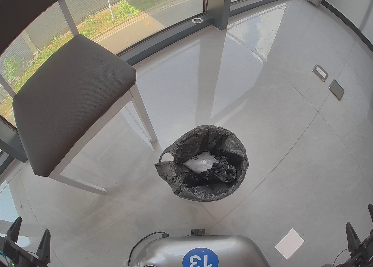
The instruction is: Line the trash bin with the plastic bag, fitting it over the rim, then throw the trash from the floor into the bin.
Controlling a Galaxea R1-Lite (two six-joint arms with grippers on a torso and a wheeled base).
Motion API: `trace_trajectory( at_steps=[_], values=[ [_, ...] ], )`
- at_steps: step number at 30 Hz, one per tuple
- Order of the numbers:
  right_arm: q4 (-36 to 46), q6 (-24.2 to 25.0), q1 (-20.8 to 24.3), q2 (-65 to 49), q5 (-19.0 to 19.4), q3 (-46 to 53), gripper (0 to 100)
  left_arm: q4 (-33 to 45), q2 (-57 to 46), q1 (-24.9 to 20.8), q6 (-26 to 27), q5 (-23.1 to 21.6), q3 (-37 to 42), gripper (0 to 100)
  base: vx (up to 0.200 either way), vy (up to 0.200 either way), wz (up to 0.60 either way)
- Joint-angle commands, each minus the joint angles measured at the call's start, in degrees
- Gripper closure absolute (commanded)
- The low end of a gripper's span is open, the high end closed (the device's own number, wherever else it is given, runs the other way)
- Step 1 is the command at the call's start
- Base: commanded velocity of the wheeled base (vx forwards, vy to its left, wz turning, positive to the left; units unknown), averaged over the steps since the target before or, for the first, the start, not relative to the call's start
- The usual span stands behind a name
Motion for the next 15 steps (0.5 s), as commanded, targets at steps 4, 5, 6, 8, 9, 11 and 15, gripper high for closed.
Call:
trace_trajectory(
  at_steps=[4,5,6,8,9,11,15],
  values=[
    [-0.02,-0.02,0.03,-0.82,-0.17,0.99,0,0.57,0.60,1.68,-0.59,4.34,1.01,0,0.000,0.000,0.00],
    [0.06,0.07,0.03,-0.82,-0.17,0.99,0,0.57,0.60,1.68,-0.94,4.25,1.01,0,0.000,0.000,0.00],
    [0.06,0.07,0.03,-0.82,-0.17,0.99,0,0.57,0.60,1.68,-1.30,4.25,1.01,0,0.000,0.000,0.00],
    [0.06,0.07,0.03,-0.82,-0.17,0.99,0,0.57,0.60,1.77,-1.30,4.42,1.10,0,0.000,0.000,0.00],
    [0.06,0.07,0.03,-0.82,-0.17,0.99,0,0.49,0.60,1.77,-1.38,4.60,1.10,0,0.000,0.000,0.00],
    [0.06,0.07,0.03,-0.82,-0.08,0.99,0,0.57,0.60,1.68,-0.77,4.69,1.01,0,0.000,0.000,0.00],
    [0.06,0.07,0.03,-0.82,0.01,0.99,0,0.57,0.24,1.60,-0.33,4.34,1.01,0,0.000,0.000,0.00]
  ],
)
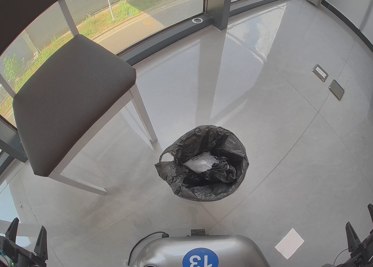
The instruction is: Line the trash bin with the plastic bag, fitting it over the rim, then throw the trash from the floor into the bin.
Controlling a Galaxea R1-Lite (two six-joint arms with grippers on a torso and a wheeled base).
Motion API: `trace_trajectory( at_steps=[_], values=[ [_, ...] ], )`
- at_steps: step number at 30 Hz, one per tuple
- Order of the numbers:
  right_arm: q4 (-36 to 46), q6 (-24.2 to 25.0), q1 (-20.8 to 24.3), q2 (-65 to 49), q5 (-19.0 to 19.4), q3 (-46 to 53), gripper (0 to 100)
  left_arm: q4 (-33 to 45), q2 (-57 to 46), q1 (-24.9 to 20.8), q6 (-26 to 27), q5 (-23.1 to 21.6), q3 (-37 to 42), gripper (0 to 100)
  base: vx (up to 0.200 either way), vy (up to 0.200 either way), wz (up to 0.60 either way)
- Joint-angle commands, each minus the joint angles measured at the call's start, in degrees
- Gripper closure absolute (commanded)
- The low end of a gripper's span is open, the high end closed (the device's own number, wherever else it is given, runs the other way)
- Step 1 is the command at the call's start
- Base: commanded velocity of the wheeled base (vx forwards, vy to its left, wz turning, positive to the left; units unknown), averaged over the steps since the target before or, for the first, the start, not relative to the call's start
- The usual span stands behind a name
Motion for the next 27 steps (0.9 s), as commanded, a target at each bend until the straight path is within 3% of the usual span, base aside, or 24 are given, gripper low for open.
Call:
trace_trajectory(
  at_steps=[1,10,13,15,27],
  values=[
    [0.04,0.02,0.03,-0.85,0.05,1.01,0,0.00,-0.04,-0.02,0.05,-0.09,0.92,0,0.000,0.000,0.00],
    [0.04,0.11,0.03,-0.85,-0.04,1.01,0,-0.09,-0.04,-0.46,-0.04,-0.09,0.92,0,0.000,0.000,0.00],
    [0.04,0.11,0.03,-0.85,-0.04,1.01,0,-0.09,-4.52,-7.58,0.22,0.26,0.92,0,0.000,0.000,0.00],
    [0.04,0.20,0.03,-0.85,-0.04,0.92,0,-0.09,-5.40,-5.21,0.22,-0.27,0.92,0,0.000,0.000,0.00],
    [-0.14,0.64,0.03,-0.85,0.40,1.01,0,0.00,-5.49,-5.47,0.40,-0.18,0.92,0,0.000,0.000,0.00]
  ],
)
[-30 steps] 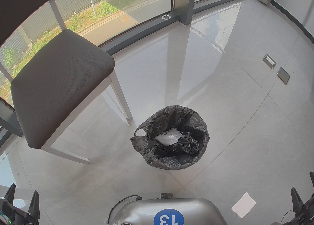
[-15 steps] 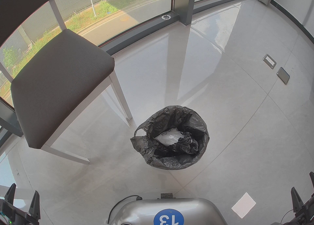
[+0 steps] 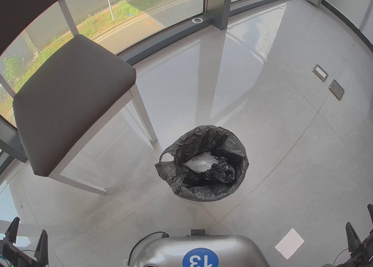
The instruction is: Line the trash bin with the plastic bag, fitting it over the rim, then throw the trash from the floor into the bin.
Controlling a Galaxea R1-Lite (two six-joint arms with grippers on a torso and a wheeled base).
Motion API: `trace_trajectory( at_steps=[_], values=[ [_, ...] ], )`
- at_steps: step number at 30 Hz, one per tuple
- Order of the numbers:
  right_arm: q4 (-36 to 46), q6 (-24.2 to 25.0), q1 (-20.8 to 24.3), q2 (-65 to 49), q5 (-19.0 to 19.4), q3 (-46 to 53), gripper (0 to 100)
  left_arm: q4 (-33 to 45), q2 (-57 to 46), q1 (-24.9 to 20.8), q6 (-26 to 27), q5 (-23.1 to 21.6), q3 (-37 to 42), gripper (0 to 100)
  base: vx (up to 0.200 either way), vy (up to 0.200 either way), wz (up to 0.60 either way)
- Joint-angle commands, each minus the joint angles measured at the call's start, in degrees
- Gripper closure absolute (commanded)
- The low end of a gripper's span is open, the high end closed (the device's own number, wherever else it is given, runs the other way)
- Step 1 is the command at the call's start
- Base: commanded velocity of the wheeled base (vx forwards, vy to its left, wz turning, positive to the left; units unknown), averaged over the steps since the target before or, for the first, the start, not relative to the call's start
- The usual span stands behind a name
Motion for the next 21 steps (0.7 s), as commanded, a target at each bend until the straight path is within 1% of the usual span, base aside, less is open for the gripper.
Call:
trace_trajectory(
  at_steps=[1,21],
  values=[
    [0.05,-0.38,0.03,-0.88,0.12,1.01,0,0.00,-1.37,0.00,0.03,0.04,0.92,0,0.000,0.000,0.00],
    [-0.04,-0.56,0.03,-0.88,0.03,1.01,0,0.00,-1.37,0.00,-0.05,0.04,0.92,0,0.000,0.000,0.00]
  ],
)
